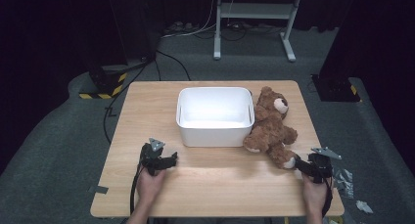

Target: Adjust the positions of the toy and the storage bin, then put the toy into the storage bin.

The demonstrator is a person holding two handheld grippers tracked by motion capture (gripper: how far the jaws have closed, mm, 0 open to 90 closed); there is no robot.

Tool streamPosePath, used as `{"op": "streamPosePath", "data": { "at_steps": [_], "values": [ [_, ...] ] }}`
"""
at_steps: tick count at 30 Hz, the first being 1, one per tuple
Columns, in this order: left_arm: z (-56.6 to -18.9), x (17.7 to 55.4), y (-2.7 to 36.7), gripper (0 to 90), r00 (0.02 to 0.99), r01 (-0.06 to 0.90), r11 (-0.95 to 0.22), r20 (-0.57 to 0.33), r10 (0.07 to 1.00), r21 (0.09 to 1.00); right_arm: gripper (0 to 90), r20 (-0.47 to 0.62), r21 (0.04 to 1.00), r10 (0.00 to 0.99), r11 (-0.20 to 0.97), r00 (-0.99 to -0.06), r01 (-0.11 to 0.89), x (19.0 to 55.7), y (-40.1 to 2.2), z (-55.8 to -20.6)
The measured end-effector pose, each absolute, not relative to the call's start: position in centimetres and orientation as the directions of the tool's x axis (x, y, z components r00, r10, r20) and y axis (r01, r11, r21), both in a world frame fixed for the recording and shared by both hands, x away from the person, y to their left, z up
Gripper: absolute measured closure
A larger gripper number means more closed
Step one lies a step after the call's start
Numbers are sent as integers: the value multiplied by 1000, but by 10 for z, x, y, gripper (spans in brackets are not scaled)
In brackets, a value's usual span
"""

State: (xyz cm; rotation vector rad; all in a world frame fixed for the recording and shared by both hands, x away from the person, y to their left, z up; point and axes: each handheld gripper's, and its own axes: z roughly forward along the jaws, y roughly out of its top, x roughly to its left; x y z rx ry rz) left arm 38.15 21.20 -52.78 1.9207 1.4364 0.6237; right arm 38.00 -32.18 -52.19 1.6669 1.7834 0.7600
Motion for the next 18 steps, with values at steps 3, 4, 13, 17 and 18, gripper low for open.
{"op": "streamPosePath", "data": {
  "at_steps": [3,4,13,17,18],
  "values": [
    [-528,381,212,191,286,649,-185,-10,958,738,330,-28,736,998,58,-55,674,380,-322,-522],
    [-528,381,212,191,285,649,-184,-11,959,738,330,-28,736,998,58,-56,675,380,-322,-522],
    [-527,380,212,189,281,646,-196,9,960,738,331,-28,736,998,58,-56,675,380,-322,-521],
    [-527,378,211,191,265,651,-183,5,964,737,331,-29,736,998,59,-56,675,380,-322,-522],
    [-527,378,211,191,264,651,-182,4,964,737,331,-28,736,998,58,-55,675,380,-322,-522]
  ]
}}
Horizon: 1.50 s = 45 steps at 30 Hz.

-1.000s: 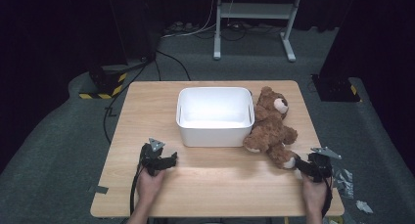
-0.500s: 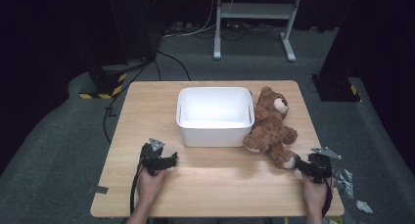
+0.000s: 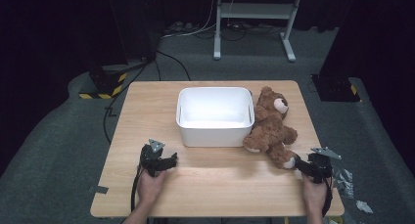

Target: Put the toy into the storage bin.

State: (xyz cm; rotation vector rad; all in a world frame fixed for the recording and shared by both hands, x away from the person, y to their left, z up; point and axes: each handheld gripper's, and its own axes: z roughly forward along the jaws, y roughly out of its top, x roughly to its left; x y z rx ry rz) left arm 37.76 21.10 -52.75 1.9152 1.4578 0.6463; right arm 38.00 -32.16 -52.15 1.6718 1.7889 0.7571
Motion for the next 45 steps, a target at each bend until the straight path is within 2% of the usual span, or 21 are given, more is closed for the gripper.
{"op": "streamPosePath", "data": {
  "at_steps": [14,21,26,34,37,45],
  "values": [
    [-528,377,211,190,277,649,-185,-3,961,738,330,-20,730,998,50,-53,681,382,-321,-521],
    [-528,378,210,191,279,648,-186,-3,960,738,283,-28,735,1000,27,-9,678,382,-319,-522],
    [-528,377,210,197,279,648,-186,-3,960,739,275,-35,739,998,60,-50,671,381,-321,-522],
    [-528,378,210,197,278,647,-186,-2,960,740,267,11,750,997,41,-75,660,373,-323,-519],
    [-528,378,210,197,278,647,-186,-2,961,739,260,58,760,995,7,-78,650,368,-324,-516],
    [-528,378,210,197,278,647,-186,-2,961,740,277,72,795,991,13,-115,607,361,-324,-509]
  ]
}}
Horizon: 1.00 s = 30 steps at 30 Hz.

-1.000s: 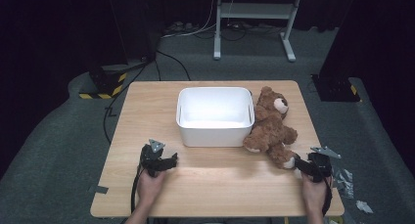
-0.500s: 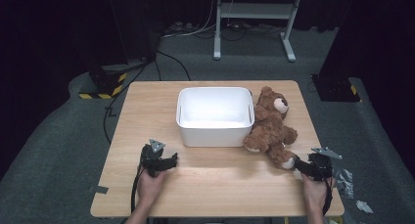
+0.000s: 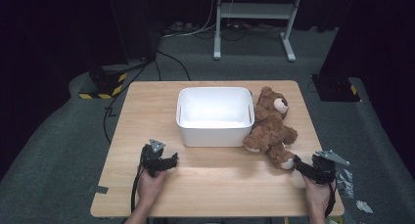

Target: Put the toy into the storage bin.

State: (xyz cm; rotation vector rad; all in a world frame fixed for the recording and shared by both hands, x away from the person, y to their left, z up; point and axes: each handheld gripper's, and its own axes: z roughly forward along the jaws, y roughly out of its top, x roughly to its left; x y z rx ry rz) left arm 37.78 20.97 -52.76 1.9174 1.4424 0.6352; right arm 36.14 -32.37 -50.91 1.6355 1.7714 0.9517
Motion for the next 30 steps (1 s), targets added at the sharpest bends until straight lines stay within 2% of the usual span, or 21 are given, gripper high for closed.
{"op": "streamPosePath", "data": {
  "at_steps": [19,30],
  "values": [
    [-528,378,210,197,278,647,-186,-2,960,739,274,154,845,972,-37,-176,534,356,-315,-485],
    [-528,378,210,197,278,647,-186,-2,961,740,223,154,843,971,-32,-184,537,360,-309,-471]
  ]
}}
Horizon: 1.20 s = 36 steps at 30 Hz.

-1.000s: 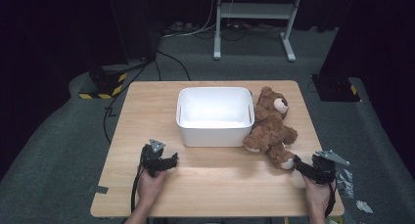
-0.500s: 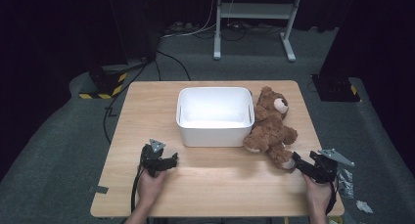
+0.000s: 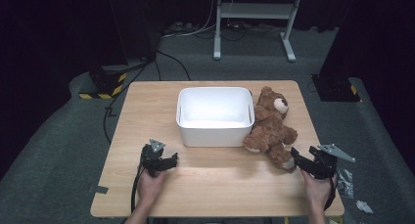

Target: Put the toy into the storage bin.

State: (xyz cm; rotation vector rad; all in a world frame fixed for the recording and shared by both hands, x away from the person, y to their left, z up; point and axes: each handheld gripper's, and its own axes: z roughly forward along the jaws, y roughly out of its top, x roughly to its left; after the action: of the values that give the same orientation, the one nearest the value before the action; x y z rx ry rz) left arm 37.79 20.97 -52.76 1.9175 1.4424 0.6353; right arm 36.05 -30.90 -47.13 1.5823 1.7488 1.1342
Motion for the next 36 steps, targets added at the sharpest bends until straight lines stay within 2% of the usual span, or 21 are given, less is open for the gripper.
{"op": "streamPosePath", "data": {
  "at_steps": [13,36],
  "values": [
    [-528,378,210,197,278,647,-186,-2,960,739,219,155,845,960,-6,-234,535,368,-299,-462],
    [-528,378,210,197,278,647,-186,-2,960,739,227,148,846,953,17,-265,533,378,-290,-450]
  ]
}}
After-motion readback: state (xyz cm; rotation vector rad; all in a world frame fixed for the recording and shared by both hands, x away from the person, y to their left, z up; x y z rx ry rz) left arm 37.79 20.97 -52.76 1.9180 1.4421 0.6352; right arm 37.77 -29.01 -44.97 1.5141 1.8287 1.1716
